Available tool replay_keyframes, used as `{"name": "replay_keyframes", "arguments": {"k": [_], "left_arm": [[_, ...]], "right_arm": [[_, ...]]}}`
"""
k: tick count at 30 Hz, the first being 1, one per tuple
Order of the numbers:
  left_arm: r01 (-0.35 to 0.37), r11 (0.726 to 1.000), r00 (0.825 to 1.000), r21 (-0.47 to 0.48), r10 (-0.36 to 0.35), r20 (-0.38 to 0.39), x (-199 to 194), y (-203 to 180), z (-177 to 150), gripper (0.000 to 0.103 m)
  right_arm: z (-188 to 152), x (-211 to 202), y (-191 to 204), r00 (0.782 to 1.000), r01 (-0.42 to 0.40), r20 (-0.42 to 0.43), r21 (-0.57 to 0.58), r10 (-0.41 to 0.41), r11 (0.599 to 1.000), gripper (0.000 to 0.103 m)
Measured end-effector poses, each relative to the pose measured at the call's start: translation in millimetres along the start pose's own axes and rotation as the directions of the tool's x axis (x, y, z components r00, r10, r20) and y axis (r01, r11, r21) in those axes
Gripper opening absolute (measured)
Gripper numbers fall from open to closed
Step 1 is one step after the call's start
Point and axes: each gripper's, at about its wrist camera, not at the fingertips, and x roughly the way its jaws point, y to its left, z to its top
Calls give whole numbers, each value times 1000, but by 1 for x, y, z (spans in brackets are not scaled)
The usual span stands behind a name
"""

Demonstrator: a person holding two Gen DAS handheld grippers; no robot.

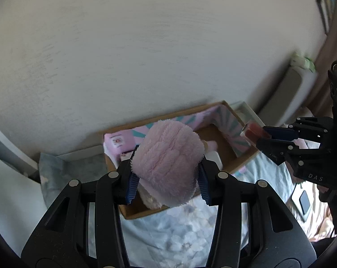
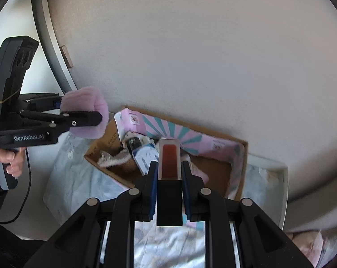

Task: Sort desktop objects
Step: 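Lower the pink sock and lipstick into the box, opening both tools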

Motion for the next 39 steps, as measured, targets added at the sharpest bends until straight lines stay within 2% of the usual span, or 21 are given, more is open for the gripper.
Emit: {"name": "replay_keyframes", "arguments": {"k": [5, 9, 22, 24, 25, 26, 27, 28, 29, 30, 31, 33, 39], "left_arm": [[-39, 998, 999, -47, 38, -31, 19, 10, 13, 41], [-65, 996, 996, -62, 61, -65, 38, 14, 19, 41], [-87, 991, 981, -98, 68, -184, 98, 15, 9, 41], [-92, 991, 977, -95, 71, -201, 104, 15, 9, 42], [-102, 990, 974, -93, 81, -212, 106, 14, 9, 48], [-126, 988, 966, -93, 101, -237, 112, 14, 10, 67], [-152, 985, 958, -86, 126, -257, 114, 12, 9, 84], [-209, 976, 949, -69, 185, -255, 114, 12, 9, 99], [-260, 965, 941, -43, 243, -237, 112, 11, 8, 103], [-259, 965, 943, -41, 244, -226, 110, 11, 8, 103], [-232, 971, 949, -61, 212, -233, 108, 12, 7, 103], [-216, 973, 953, -87, 191, -237, 104, 13, 6, 103], [-233, 970, 949, -65, 212, -235, 99, 2, 5, 103]], "right_arm": [[25, 22, -1, 999, -49, -15, -48, 48, 998, 18], [32, 42, -2, 995, -90, -37, -60, 88, 994, 18], [23, 100, -6, 976, -178, -140, -64, 168, 982, 18], [22, 105, -7, 974, -172, -163, -61, 161, 983, 18], [21, 110, -7, 973, -154, -182, -56, 142, 986, 20], [21, 111, -8, 974, -140, -187, -52, 128, 989, 34], [20, 112, -9, 974, -135, -189, -47, 124, 990, 56], [17, 110, -12, 976, -123, -186, -37, 114, 992, 68], [16, 109, -15, 977, -116, -182, -31, 109, 993, 85], [13, 108, -19, 978, -119, -176, -16, 114, 993, 97], [10, 105, -24, 978, -119, -171, 3, 118, 993, 102], [8, 103, -25, 980, -114, -162, 19, 115, 993, 102], [7, 102, -30, 983, -69, -171, 20, 71, 997, 102]]}}
